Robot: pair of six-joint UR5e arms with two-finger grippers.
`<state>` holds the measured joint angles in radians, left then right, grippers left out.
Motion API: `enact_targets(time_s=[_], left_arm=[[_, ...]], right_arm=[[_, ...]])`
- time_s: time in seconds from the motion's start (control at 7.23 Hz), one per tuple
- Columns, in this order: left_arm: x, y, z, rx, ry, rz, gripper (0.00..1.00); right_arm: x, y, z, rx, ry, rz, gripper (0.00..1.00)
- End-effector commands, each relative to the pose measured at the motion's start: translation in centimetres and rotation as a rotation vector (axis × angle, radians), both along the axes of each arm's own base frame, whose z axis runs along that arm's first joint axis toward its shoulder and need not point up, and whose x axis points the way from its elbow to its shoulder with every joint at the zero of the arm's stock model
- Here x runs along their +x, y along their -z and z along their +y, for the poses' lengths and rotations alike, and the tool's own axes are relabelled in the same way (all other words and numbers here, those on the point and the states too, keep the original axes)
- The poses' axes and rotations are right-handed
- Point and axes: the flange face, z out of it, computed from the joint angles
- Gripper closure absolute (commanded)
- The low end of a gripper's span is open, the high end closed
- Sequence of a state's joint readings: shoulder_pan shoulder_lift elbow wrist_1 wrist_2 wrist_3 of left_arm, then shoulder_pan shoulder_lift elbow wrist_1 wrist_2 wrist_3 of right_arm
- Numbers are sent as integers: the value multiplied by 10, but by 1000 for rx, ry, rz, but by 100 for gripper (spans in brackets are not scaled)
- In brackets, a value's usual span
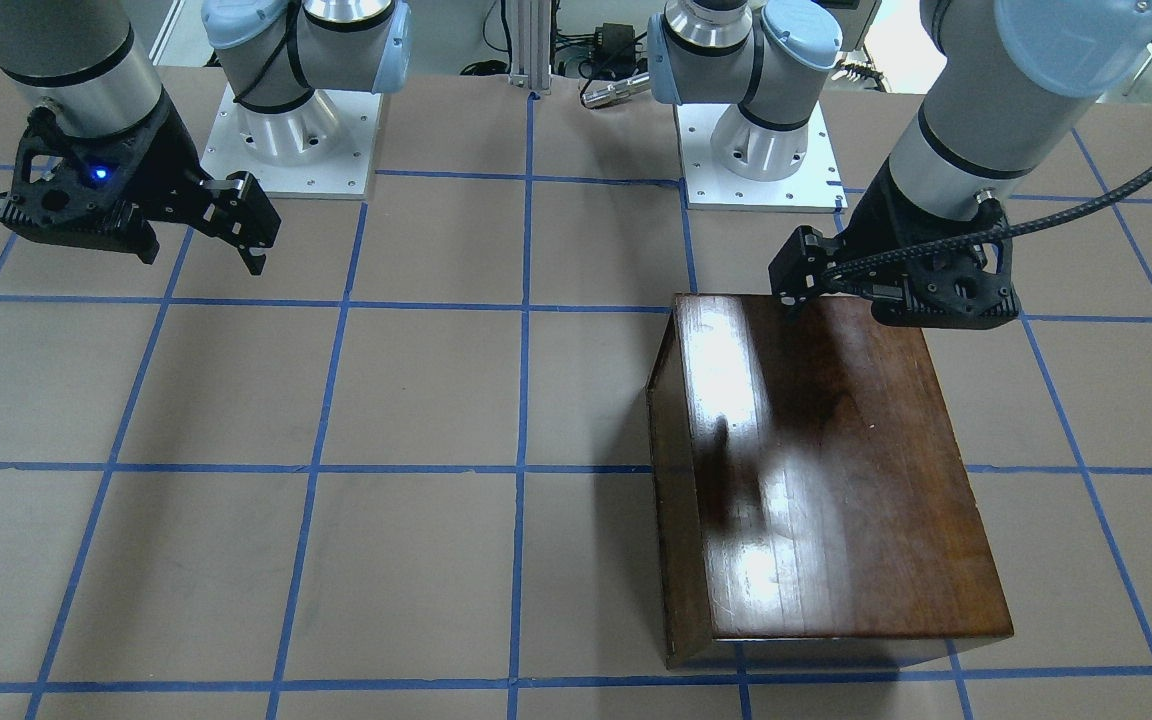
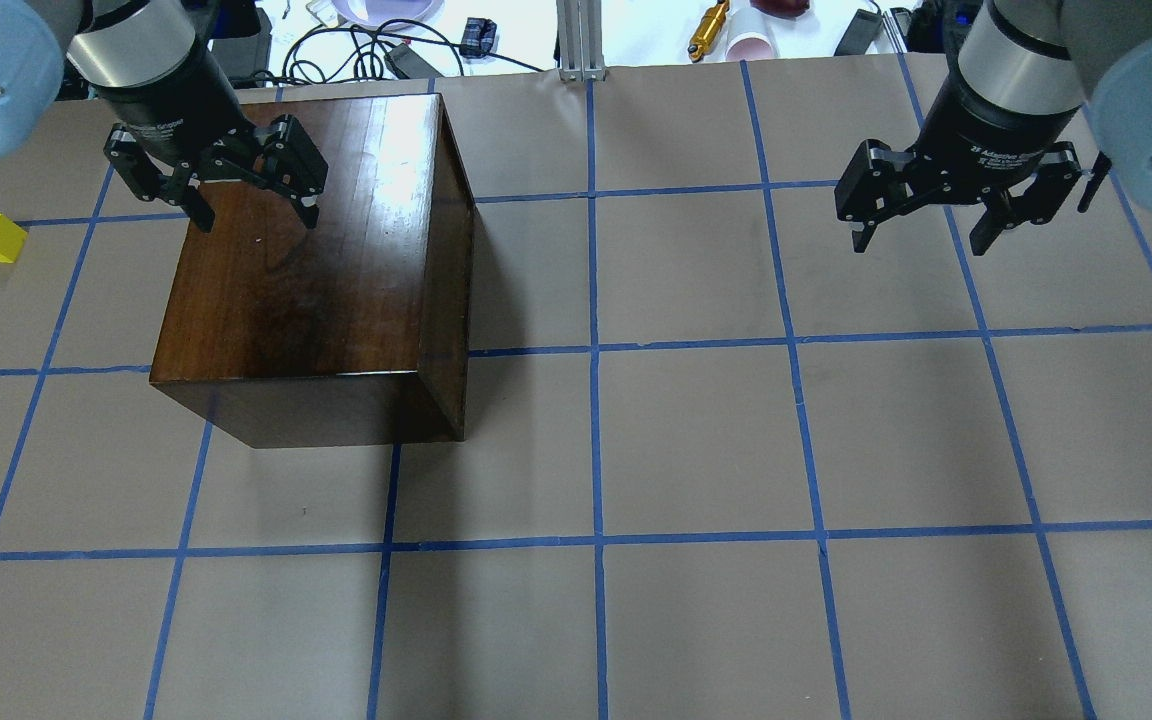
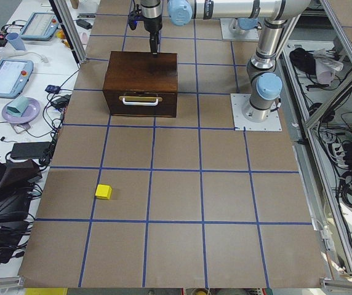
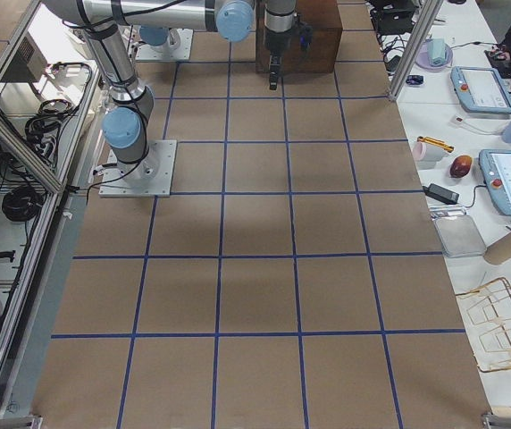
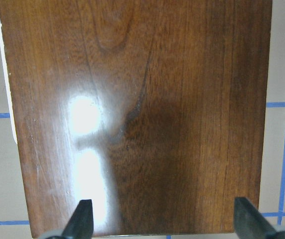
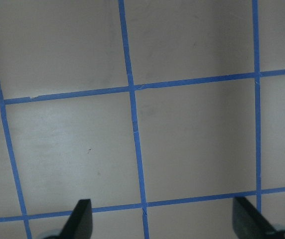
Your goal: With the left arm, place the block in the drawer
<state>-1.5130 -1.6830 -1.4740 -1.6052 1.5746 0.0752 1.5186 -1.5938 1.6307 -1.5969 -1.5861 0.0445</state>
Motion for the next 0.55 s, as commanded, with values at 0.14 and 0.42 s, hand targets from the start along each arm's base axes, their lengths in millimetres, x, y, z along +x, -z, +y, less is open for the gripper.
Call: enact_targets(time_s=[0.14,0.42], left_arm=[[0,0,-1,-2,1,2,0],[1,0,-2,-4,-2,2,0]], right_arm=[[0,0,0,0,0,0,0],[0,0,0,0,0,0,0]])
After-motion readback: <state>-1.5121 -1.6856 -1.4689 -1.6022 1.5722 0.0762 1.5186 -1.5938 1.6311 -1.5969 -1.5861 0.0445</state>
